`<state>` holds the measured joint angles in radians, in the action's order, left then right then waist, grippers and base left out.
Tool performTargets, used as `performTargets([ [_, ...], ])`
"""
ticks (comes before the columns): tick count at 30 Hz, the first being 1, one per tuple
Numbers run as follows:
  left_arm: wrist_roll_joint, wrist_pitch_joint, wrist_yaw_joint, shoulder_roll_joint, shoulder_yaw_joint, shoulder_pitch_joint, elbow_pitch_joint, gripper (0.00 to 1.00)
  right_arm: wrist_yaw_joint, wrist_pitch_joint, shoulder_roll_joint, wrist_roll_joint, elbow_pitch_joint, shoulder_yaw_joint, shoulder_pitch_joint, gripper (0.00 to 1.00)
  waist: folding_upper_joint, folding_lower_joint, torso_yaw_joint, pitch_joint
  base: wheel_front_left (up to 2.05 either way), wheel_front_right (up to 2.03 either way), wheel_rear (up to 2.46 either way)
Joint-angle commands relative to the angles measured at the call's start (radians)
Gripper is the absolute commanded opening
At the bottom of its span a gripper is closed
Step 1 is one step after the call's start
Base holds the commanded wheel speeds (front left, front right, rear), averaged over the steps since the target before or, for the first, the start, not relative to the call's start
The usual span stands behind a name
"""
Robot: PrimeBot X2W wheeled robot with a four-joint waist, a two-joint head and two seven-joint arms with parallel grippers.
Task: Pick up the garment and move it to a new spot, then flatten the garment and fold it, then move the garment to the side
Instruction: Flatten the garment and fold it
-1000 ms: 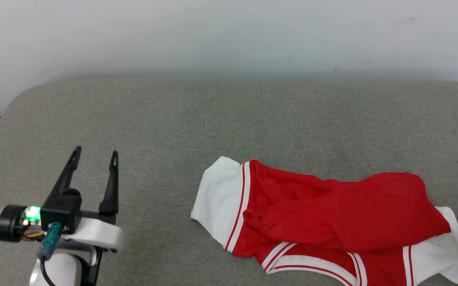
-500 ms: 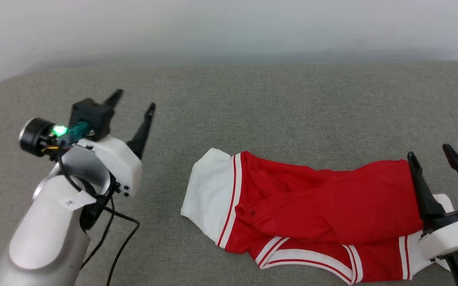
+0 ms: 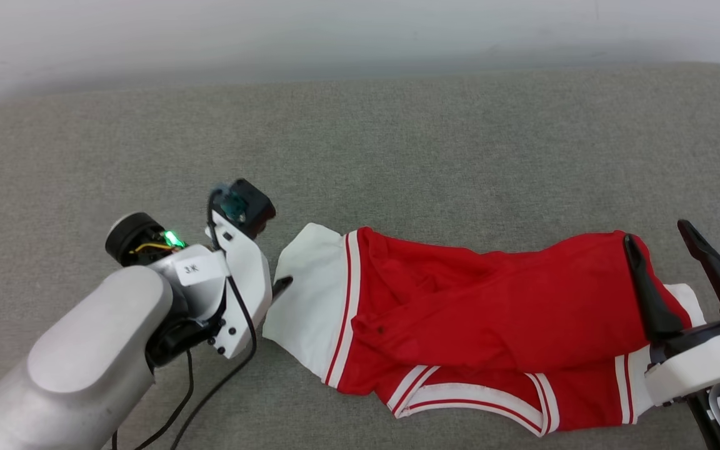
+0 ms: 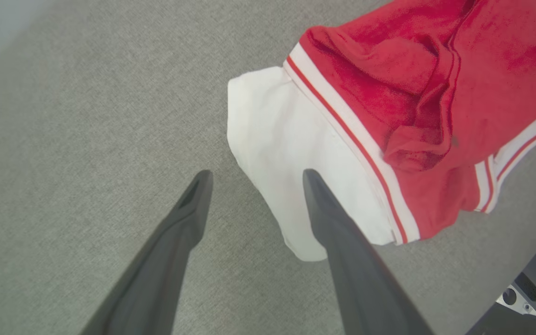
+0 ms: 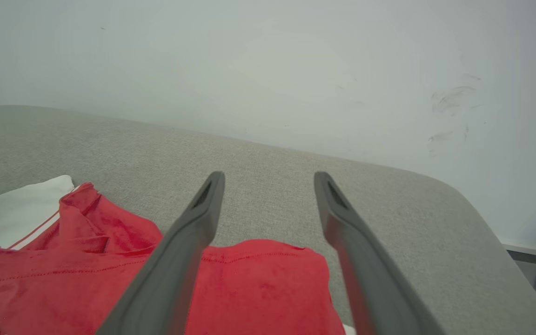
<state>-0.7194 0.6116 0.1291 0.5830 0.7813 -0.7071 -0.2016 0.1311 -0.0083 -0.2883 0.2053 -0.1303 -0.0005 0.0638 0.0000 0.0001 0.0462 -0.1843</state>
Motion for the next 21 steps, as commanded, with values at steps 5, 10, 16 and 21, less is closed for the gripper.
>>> performTargets([
  [5, -0.049, 0.033, 0.0, 0.026, 0.124, -0.036, -0.042, 1.0, -0.001, -0.01, 0.007, -0.004, 0.012, 0.016, 0.033, 1.0, 0.0, -0.0001, 0.019, -0.031, 0.0, 0.0, 0.0],
  [10, -0.066, 0.027, 0.0, 0.041, 0.26, -0.055, -0.128, 1.0, -0.001, -0.024, 0.008, -0.008, 0.029, 0.029, 0.06, 1.0, 0.0, -0.0001, 0.035, -0.062, 0.0, 0.0, 0.0],
  [16, -0.088, -0.032, -0.002, 0.027, 0.358, -0.052, -0.203, 1.0, -0.001, -0.044, 0.009, -0.013, 0.06, 0.04, 0.08, 1.0, 0.0, -0.0001, 0.04, -0.076, 0.0, 0.0, 0.0],
  [21, -0.084, -0.18, -0.001, 0.031, 0.368, -0.088, -0.208, 0.0, -0.001, -0.056, 0.009, -0.009, 0.086, 0.044, 0.08, 1.0, 0.0, -0.0001, 0.031, -0.057, 0.0, 0.0, 0.0],
])
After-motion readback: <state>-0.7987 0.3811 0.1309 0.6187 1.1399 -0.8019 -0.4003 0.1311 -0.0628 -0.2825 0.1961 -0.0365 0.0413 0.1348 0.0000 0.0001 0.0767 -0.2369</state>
